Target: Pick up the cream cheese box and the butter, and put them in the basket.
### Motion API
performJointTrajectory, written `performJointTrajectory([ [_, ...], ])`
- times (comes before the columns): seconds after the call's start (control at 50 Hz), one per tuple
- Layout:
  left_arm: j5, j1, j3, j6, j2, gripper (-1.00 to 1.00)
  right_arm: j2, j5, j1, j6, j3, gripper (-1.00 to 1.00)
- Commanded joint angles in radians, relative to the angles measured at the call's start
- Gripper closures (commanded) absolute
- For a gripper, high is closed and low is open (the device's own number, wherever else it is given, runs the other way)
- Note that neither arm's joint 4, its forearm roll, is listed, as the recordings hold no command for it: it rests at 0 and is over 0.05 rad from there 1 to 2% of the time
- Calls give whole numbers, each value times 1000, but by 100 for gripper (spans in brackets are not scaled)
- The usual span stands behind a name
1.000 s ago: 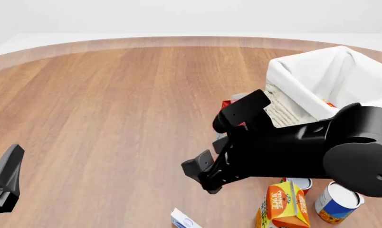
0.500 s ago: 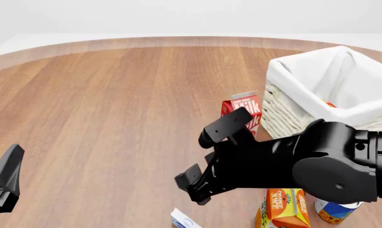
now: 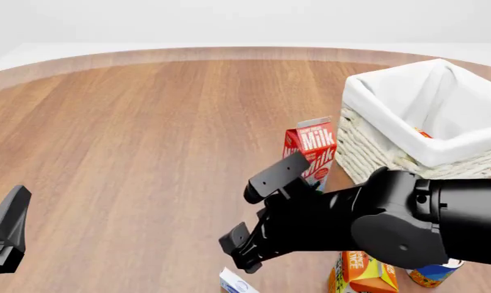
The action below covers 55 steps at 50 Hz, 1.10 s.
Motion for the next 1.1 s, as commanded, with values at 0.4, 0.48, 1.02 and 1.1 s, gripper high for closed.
performJointTrajectory([
  [0.4,0,0,0,0,0,-100,70,-50,15,12,11,-100],
  [0.48,0,0,0,0,0,-100,88,-64,18,17,19,-100],
  [1.02,0,0,0,0,0,-100,185,-132,43,51,35,-100],
  [1.1,0,0,0,0,0,-100,200,-143,49,58,35,-100],
])
